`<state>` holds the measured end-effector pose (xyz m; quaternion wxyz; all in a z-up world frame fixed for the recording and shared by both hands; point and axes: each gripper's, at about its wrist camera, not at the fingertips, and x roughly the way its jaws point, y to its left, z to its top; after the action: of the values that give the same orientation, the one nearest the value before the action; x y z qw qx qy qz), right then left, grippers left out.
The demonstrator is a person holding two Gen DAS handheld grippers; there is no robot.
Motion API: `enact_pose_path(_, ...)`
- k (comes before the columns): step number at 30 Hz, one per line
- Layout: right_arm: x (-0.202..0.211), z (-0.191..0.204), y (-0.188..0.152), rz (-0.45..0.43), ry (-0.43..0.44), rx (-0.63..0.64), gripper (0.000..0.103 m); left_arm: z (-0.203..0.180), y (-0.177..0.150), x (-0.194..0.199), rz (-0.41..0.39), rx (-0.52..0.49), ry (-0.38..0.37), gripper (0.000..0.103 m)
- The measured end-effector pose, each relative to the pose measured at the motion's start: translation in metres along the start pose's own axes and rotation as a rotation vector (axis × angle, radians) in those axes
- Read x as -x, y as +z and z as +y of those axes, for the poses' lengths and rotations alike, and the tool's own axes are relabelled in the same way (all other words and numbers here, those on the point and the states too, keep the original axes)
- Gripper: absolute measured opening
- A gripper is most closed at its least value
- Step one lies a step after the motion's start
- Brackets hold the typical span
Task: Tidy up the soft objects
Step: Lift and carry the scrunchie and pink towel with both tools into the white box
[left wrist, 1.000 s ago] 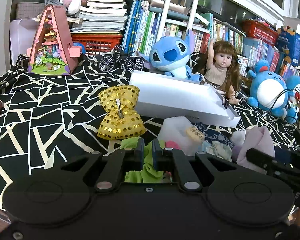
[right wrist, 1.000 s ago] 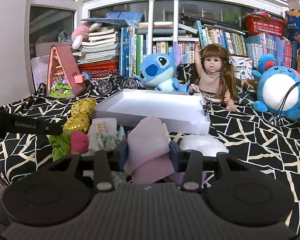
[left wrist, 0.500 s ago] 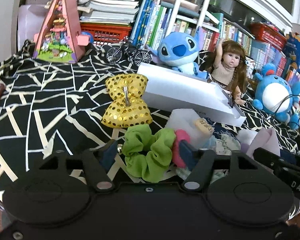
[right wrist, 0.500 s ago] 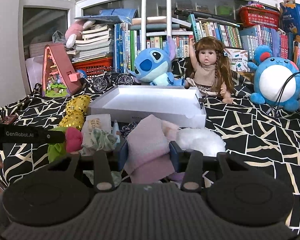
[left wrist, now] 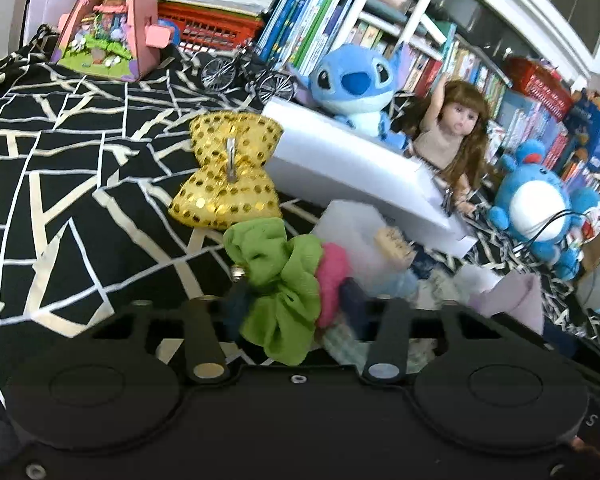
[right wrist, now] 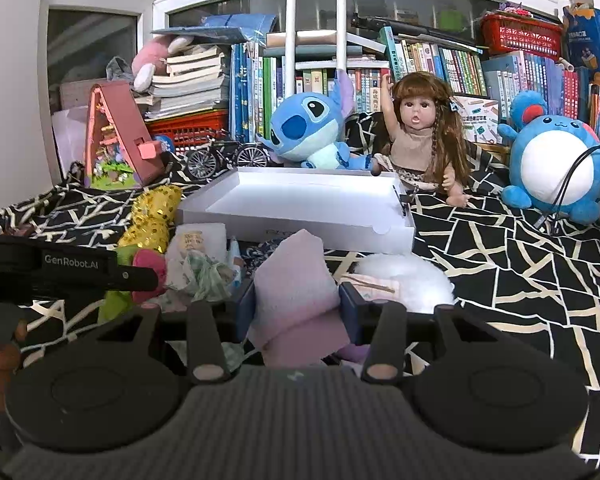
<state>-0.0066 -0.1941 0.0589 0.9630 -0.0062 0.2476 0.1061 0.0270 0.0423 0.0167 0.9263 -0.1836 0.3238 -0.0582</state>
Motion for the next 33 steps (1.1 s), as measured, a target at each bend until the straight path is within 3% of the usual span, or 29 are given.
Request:
enact_pose_path(5,0.003,-0.001,0.006,-0.018,0.035,-0.029,0.05,-0.003,0.007,0.012,-0.041,-0.018,0.015,0.025)
enact_pose_path(20,0.001,0.001,0.016,-0.03,0.041,-0.029,0.05,-0.003,0.024,0.032,-0.076,-0.027,-0.003,0.023)
enact_pose_path(33,-0.004,-0.015,0.04,-0.05,0.045,-0.09,0.05,-0.018,0.057,0.04,-0.093,-0.049,-0.074,0.023)
